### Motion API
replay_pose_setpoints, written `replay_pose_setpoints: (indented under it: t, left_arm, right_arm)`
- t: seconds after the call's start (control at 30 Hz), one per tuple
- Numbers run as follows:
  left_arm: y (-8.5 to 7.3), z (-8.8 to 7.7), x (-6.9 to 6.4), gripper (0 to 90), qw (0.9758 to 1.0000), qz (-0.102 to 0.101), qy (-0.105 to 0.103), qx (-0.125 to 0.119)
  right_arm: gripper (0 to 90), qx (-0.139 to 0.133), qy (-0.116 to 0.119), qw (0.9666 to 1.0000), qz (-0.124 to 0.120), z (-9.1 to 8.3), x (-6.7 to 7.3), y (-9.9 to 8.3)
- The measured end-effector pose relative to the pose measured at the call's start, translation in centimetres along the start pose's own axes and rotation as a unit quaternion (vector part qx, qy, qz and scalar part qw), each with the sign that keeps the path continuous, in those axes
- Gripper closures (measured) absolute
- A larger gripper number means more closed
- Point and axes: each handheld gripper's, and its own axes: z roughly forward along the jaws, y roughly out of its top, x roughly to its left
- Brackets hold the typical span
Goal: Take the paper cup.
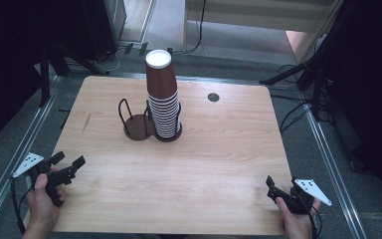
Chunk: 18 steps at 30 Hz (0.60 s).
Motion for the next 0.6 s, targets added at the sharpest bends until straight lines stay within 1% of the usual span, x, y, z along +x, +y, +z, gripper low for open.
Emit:
replay_pose_setpoints:
  t: [0.03,0.1,0.17,0.23,0.3,0.33,0.43,0.47,0.53,0.6]
  left_arm:
    - [0.0,0.1,-0.1,6.1,1.0000,0.003,0.000,0.001]
    - [0.0,0.1,0.0,6.1,1.0000,-0.003,0.000,0.001]
    - [0.0,0.2,0.1,6.1,1.0000,-0.008,0.000,-0.002]
    - [0.0,0.2,0.1,6.1,1.0000,-0.007,0.002,-0.004]
    - [0.0,0.3,0.0,6.1,1.0000,-0.005,0.001,-0.007]
    - [0.0,0.2,0.0,6.1,1.0000,-0.003,-0.001,-0.007]
    - [0.0,0.2,0.1,6.1,0.9999,-0.001,-0.004,-0.012]
    - [0.0,0.3,0.1,6.1,0.9999,0.002,-0.001,-0.013]
    - [0.0,0.5,-0.1,6.1,0.9999,0.010,0.000,-0.009]
    - [-0.1,0.5,-0.4,6.1,0.9996,0.028,0.000,-0.008]
  right_arm:
    - [7.4,-0.001,-0.001,1.0000,-0.005,0.0,0.0,0.0]
    - [7.4,0.000,-0.002,0.9999,-0.010,0.1,0.2,0.0]
    - [7.5,0.000,-0.006,0.9998,-0.021,0.0,0.5,0.0]
    - [8.6,-0.004,-0.010,0.9993,-0.036,-0.2,0.8,0.1]
    - [8.6,-0.006,0.011,0.9993,-0.034,-0.3,1.1,0.4]
    - [8.6,-0.009,0.016,0.9993,-0.033,-0.4,1.3,0.5]
    - [8.6,-0.019,0.011,0.9992,-0.033,-0.6,2.0,0.9]
    - [8.5,-0.021,0.012,0.9991,-0.034,-0.6,2.2,1.0]
    - [8.2,-0.028,0.015,0.9984,-0.047,-0.6,2.8,1.3]
    - [8.2,-0.036,0.015,0.9978,-0.053,-0.7,3.2,1.8]
